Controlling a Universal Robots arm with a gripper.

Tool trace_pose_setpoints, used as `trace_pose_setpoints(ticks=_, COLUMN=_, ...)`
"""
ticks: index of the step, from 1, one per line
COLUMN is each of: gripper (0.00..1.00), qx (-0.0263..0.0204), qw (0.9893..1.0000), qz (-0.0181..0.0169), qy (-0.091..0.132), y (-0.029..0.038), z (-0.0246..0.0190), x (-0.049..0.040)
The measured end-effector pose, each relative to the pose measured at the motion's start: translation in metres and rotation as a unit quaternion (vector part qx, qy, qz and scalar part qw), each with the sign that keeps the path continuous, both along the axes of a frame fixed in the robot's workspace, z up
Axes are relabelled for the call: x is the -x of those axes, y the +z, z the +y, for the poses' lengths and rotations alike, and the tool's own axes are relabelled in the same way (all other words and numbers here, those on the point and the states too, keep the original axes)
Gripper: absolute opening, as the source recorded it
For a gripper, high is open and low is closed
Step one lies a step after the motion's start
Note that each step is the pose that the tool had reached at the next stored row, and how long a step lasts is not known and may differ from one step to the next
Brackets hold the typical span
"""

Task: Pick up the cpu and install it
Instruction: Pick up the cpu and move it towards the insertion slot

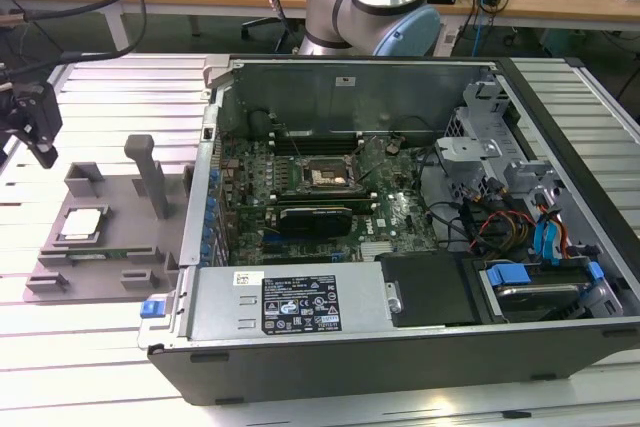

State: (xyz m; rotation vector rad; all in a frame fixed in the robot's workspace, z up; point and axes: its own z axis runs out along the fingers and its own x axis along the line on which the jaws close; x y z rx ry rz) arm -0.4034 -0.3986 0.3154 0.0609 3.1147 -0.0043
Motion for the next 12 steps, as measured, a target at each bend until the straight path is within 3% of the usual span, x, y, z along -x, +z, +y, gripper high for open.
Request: trace_pose_setpoints(ticks=12, gripper=0.62, qx=0.0000, qw=1.0000, qz=0.0000, qy=0.000, y=-0.0047, z=0.0000, x=0.0000)
